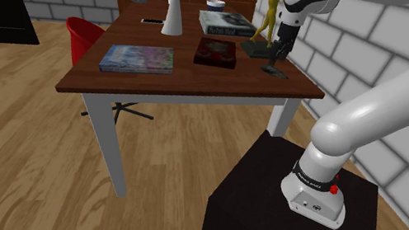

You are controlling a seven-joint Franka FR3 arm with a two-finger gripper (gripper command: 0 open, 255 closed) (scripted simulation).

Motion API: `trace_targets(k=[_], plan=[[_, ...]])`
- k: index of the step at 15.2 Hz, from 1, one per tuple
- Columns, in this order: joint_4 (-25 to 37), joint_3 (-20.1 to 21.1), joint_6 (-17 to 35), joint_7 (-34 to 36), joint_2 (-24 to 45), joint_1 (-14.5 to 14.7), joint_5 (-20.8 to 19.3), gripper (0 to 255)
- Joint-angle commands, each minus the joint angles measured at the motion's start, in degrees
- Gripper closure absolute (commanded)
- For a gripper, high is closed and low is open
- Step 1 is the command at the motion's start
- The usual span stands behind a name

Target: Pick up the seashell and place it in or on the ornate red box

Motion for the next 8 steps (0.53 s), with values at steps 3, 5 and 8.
trace_targets(k=[3, 5, 8], plan=[[-2.54, -0.56, 3.27, -0.09, 0.71, -0.06, -0.19, 0], [-2.90, -0.63, 3.74, -0.10, 0.82, -0.07, -0.21, 0], [-2.90, -0.63, 3.74, -0.10, 0.82, -0.06, -0.21, 0]])
